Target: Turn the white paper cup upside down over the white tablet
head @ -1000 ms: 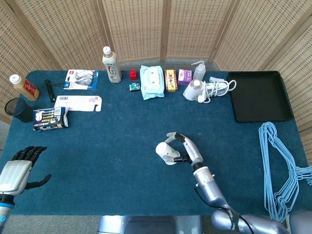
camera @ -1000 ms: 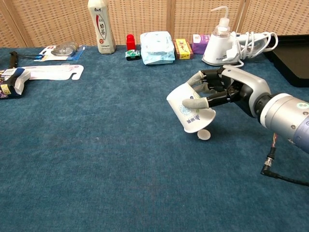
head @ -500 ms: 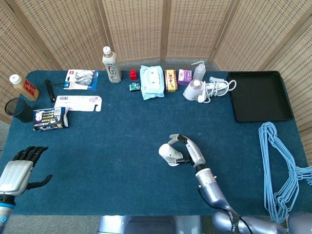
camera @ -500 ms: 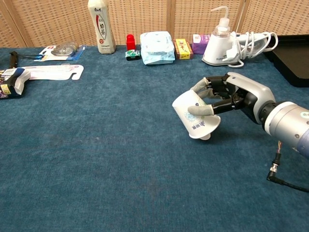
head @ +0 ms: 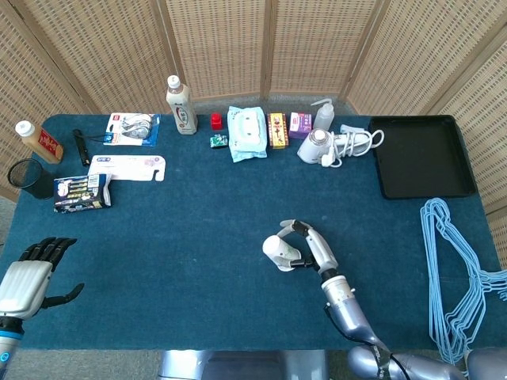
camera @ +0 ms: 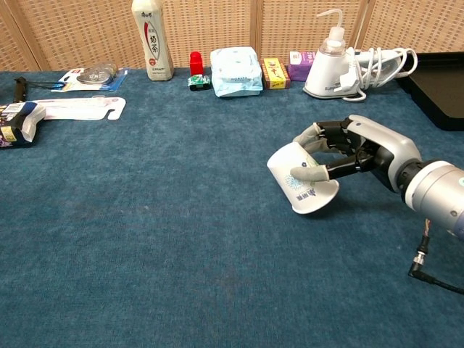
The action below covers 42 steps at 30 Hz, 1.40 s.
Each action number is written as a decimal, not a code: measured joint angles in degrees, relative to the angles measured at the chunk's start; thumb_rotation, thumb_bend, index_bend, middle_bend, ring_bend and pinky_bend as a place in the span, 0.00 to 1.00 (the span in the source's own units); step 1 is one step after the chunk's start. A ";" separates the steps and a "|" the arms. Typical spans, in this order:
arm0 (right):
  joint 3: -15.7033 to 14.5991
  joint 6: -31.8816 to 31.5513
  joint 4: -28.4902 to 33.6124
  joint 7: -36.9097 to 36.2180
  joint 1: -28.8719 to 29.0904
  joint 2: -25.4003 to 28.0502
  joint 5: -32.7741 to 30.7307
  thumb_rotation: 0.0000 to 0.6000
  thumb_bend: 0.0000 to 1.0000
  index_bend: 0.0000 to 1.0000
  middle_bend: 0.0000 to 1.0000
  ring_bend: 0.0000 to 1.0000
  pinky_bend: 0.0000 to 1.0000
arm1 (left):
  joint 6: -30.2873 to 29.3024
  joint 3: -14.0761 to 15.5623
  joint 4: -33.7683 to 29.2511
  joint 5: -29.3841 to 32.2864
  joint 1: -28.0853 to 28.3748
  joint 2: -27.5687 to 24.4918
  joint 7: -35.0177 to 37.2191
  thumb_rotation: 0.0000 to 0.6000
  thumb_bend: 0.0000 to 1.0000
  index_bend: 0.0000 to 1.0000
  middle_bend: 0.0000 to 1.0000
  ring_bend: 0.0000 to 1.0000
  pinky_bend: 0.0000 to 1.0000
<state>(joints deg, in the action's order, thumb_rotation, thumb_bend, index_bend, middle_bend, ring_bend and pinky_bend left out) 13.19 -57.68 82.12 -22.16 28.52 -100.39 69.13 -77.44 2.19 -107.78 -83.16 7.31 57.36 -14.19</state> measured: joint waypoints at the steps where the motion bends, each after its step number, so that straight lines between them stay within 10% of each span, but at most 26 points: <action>1: -0.06 0.05 0.03 0.16 -0.03 0.09 -0.02 0.94 0.25 0.42 0.24 0.22 0.07 | 0.01 0.01 0.03 0.00 -0.01 -0.01 0.05 0.55 0.25 0.12 0.18 0.12 0.16; 9: -1.25 -0.64 1.31 2.87 -0.43 2.19 1.80 0.94 0.27 0.12 0.14 0.16 0.02 | 0.08 -0.21 0.23 -0.48 0.22 0.07 0.45 0.55 0.25 0.12 0.18 0.12 0.16; 19: -2.77 -2.61 5.27 5.83 -1.00 6.72 5.51 0.91 0.28 0.04 0.10 0.14 0.01 | 0.24 -0.24 0.45 -0.73 0.34 0.33 0.72 0.55 0.25 0.12 0.18 0.12 0.16; 28: -1.82 -4.37 10.77 7.29 -1.23 10.98 6.52 0.92 0.28 0.07 0.12 0.15 0.02 | 0.17 -0.18 0.65 -0.83 0.23 0.45 0.99 0.55 0.25 0.12 0.18 0.12 0.16; 42: 1.10 -11.38 8.89 14.92 -2.38 10.26 2.98 0.93 0.29 0.41 0.31 0.27 0.14 | -0.56 0.18 1.49 -0.82 -0.62 0.54 1.85 0.55 0.25 0.12 0.18 0.12 0.16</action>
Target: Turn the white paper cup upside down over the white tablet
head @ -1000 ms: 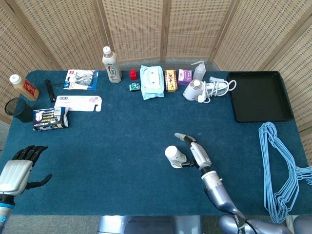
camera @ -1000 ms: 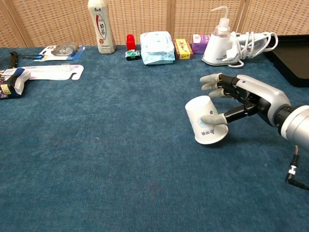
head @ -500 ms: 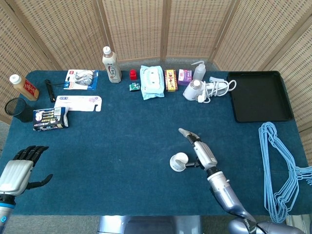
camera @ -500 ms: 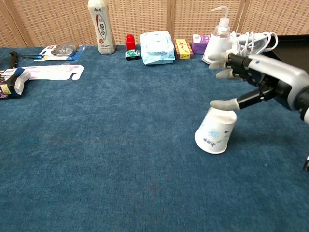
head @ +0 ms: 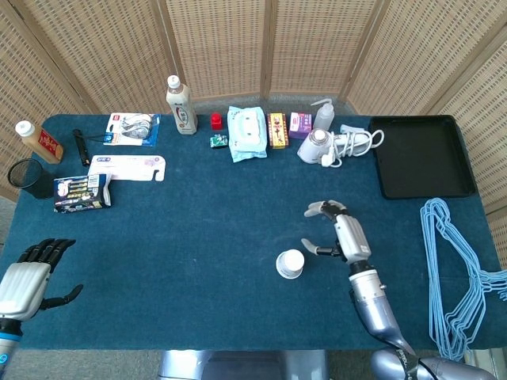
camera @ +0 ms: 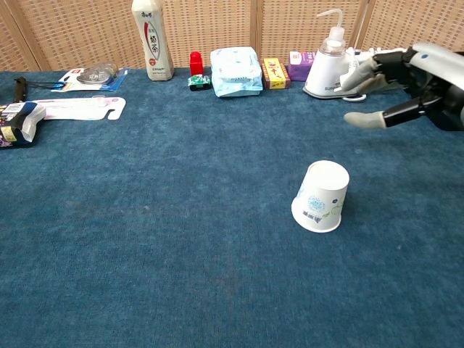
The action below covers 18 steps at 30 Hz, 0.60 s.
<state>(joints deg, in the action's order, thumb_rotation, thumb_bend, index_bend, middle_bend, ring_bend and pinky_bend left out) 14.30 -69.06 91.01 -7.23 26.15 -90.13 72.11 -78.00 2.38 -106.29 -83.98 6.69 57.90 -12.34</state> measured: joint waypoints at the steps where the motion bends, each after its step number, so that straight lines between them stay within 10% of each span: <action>1: -0.02 -0.31 -0.41 0.94 -0.07 0.04 0.06 0.93 0.29 0.42 0.31 0.27 0.14 | -0.03 -0.01 0.05 0.04 -0.03 0.00 0.07 0.55 0.25 0.12 0.18 0.12 0.16; 18: -4.04 -5.34 0.39 20.27 -3.81 6.82 -0.08 0.93 0.29 0.45 0.31 0.28 0.13 | -1.40 0.11 1.81 -0.33 -1.11 1.44 1.11 0.55 0.25 0.12 0.18 0.12 0.16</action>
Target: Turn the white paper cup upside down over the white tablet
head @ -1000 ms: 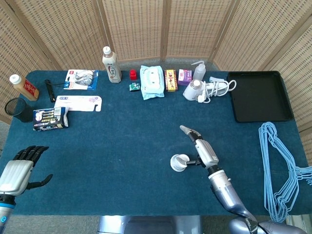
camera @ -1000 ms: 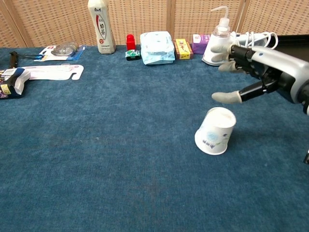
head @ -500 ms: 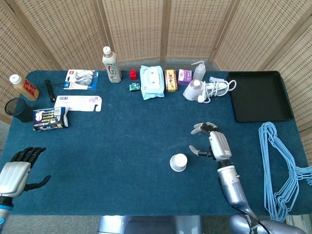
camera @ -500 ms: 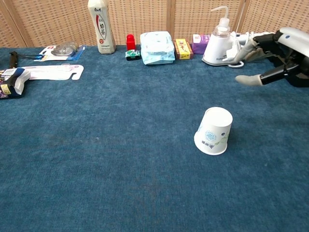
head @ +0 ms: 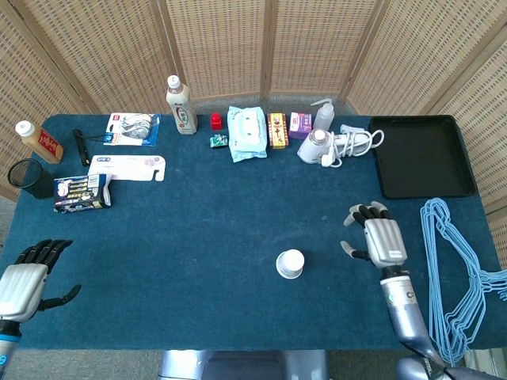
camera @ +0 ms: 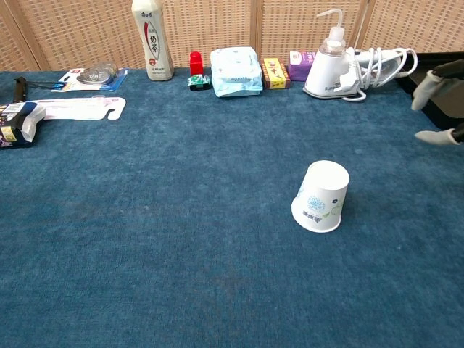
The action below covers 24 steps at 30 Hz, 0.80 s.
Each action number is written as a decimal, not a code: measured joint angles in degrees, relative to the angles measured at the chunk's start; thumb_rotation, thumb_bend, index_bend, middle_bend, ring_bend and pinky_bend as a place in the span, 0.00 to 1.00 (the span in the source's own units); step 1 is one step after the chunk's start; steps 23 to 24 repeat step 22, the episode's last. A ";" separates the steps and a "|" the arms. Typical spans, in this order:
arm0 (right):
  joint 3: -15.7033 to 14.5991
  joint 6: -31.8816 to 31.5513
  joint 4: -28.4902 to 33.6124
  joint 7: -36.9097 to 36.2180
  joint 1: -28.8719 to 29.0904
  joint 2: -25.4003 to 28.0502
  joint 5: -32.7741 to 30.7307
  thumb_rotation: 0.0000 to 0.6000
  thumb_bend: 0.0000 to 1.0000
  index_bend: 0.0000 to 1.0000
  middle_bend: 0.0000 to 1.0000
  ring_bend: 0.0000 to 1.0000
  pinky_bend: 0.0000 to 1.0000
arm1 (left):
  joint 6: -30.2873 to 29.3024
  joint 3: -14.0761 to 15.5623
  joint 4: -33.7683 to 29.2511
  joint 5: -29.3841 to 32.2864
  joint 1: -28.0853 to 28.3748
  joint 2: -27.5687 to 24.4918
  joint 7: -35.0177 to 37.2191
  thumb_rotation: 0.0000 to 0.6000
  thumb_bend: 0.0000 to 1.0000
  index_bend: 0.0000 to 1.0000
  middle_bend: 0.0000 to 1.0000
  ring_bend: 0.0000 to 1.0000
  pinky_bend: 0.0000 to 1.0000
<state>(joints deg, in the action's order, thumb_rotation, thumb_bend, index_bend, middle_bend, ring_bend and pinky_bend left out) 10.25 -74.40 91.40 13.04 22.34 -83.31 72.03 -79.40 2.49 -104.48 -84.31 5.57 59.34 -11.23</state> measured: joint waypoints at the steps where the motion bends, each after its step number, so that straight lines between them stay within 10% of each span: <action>1: -0.10 -0.69 0.72 0.46 -0.47 0.20 -0.23 0.93 0.29 0.45 0.31 0.28 0.13 | -0.31 0.13 0.01 0.02 -0.32 0.01 0.13 0.54 0.25 0.12 0.18 0.12 0.16; 24: -4.57 -10.84 9.91 2.18 -10.26 5.14 2.36 0.93 0.29 0.46 0.32 0.28 0.13 | -6.54 3.24 1.60 -3.91 -6.20 -0.26 3.47 0.55 0.25 0.12 0.18 0.12 0.16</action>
